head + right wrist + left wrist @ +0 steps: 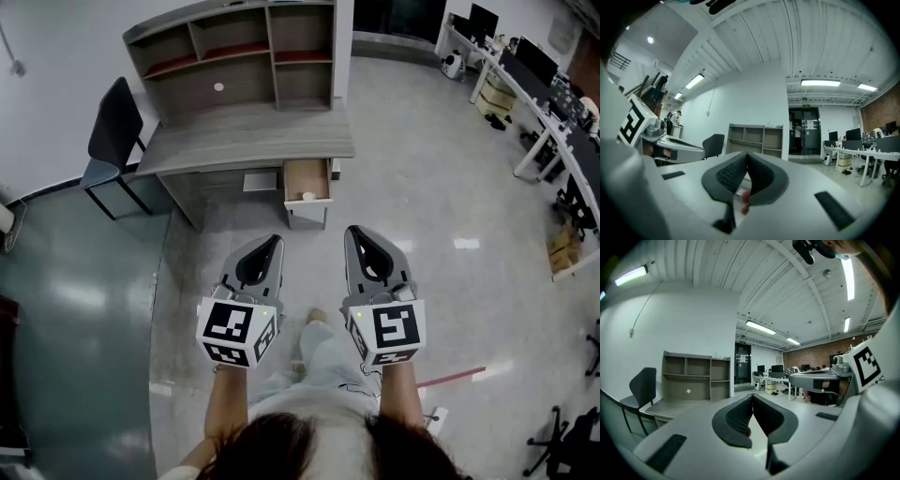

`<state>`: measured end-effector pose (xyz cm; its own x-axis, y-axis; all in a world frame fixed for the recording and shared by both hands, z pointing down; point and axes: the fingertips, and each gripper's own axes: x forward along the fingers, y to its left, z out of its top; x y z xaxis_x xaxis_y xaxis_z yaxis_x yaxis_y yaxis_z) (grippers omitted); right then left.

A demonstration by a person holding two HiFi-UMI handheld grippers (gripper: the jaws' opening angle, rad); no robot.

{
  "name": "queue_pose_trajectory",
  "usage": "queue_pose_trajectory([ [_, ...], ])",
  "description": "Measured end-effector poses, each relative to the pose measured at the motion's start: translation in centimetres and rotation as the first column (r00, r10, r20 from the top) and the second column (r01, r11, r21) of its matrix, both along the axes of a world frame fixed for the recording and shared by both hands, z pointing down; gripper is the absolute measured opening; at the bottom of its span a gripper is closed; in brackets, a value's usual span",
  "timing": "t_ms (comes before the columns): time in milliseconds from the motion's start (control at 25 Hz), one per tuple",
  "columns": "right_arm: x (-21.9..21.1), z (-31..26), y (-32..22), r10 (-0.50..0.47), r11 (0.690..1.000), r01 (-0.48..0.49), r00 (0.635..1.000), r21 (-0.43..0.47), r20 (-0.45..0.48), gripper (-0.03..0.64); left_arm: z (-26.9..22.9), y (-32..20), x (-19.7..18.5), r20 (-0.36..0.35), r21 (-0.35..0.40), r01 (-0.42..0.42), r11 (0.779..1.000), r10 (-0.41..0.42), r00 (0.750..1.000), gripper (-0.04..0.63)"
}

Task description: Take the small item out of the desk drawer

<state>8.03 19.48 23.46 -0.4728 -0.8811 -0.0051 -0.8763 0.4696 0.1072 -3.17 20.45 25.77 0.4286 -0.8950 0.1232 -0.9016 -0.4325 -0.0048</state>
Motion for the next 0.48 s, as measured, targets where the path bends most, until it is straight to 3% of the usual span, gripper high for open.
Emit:
queue_pose_trajectory([
  [160, -0.4, 0.3, -2.0, -0.025, 0.999, 0.026, 0.999, -0.027, 0.029, 0.028, 0.1, -2.2, -0.3, -0.001, -0.007, 0.002, 1.000, -0.002, 1.000, 0.017],
  [480, -1.3, 1.1, -6.4, -0.011, 1.000, 0.011, 1.000, -0.023, -0.024, 0.028, 0.3, -7.1, -1.5, -0.002, -0.022, 0.001, 1.000, -0.001, 1.000, 0.016],
])
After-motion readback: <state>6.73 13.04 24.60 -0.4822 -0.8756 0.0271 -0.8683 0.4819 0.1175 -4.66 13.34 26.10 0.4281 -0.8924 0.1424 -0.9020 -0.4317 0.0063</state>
